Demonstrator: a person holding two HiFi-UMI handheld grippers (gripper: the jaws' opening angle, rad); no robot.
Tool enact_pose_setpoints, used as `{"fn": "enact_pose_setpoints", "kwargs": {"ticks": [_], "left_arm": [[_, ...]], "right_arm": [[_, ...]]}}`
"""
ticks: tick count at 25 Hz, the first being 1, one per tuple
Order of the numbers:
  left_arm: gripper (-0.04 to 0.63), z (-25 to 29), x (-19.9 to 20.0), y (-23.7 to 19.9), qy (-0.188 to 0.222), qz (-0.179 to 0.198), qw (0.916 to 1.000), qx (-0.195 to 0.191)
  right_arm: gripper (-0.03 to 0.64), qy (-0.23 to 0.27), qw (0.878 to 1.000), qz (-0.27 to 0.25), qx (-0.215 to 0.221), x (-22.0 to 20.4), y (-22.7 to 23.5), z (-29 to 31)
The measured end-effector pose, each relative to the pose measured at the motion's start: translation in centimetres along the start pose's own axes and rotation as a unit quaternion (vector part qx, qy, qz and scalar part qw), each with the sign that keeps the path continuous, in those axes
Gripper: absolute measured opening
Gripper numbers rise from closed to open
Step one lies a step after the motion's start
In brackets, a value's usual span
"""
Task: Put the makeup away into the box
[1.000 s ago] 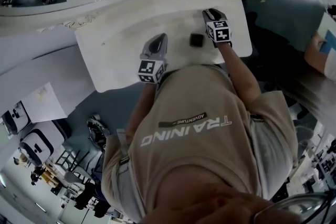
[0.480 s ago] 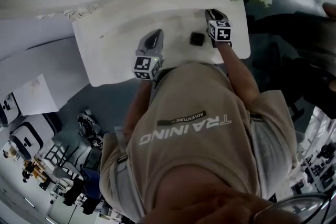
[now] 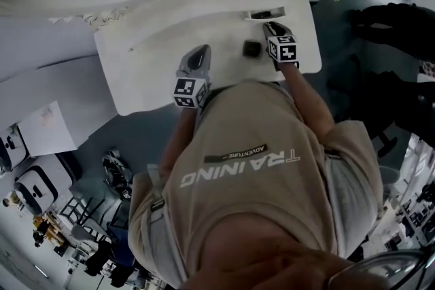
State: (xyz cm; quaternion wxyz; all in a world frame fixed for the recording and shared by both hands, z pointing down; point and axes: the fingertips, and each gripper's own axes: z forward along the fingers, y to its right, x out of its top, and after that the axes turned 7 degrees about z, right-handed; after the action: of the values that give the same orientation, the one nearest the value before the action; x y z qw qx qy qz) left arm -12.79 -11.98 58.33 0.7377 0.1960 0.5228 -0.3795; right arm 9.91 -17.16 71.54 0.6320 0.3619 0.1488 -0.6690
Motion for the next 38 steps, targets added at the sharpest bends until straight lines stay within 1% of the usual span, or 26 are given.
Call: {"fn": "enact_pose_setpoints", "kwargs": {"ticks": [13,14,18,20,23,25,27,28,31,33,35,38], "left_arm": [[0.006,0.1,-0.2,1.3,-0.008,0.015,0.9996,-0.020],[0.006,0.2,-0.3,1.5,-0.009,0.017,0.9996,-0.022],[0.006,0.2,-0.3,1.9,-0.009,0.020,0.9995,-0.023],[0.006,0.1,-0.3,1.8,-0.008,0.017,0.9996,-0.019],[0.006,0.0,-0.3,1.8,-0.004,0.010,0.9999,-0.012],[0.006,0.1,-0.2,2.0,-0.001,0.009,0.9999,-0.011],[0.006,0.4,-0.2,2.1,-0.001,0.010,0.9999,-0.013],[0.006,0.5,-0.2,2.2,-0.001,0.010,0.9999,-0.014],[0.006,0.7,-0.1,2.4,0.000,0.010,0.9998,-0.017],[0.006,0.6,-0.4,2.4,0.000,0.009,0.9999,-0.015],[0.006,0.2,-0.6,2.2,-0.001,0.007,0.9999,-0.008],[0.006,-0.5,-1.1,1.7,-0.003,0.000,1.0000,0.006]], "right_arm": [[0.103,0.003,1.000,-0.005,0.011,-1.6,-0.1,-1.4],[0.104,0.006,1.000,-0.011,0.015,-1.5,-0.1,-1.5],[0.168,0.023,0.998,-0.042,0.039,-1.1,-0.8,-2.8],[0.175,0.025,0.997,-0.055,0.054,-1.3,-1.3,-3.7],[0.191,0.014,0.994,-0.074,0.075,-2.0,-1.8,-4.9],[0.211,0.001,0.992,-0.084,0.096,-2.5,-2.4,-5.5],[0.235,-0.008,0.986,-0.101,0.134,-3.0,-3.5,-6.1],[0.243,-0.013,0.981,-0.117,0.154,-3.2,-4.1,-6.2],[0.288,-0.040,0.962,-0.178,0.201,-4.5,-6.0,-6.1],[0.313,-0.060,0.950,-0.207,0.225,-5.3,-7.3,-5.9],[0.320,-0.071,0.940,-0.227,0.245,-5.8,-8.1,-5.4],[0.324,-0.093,0.927,-0.256,0.258,-6.5,-9.1,-4.6]]}}
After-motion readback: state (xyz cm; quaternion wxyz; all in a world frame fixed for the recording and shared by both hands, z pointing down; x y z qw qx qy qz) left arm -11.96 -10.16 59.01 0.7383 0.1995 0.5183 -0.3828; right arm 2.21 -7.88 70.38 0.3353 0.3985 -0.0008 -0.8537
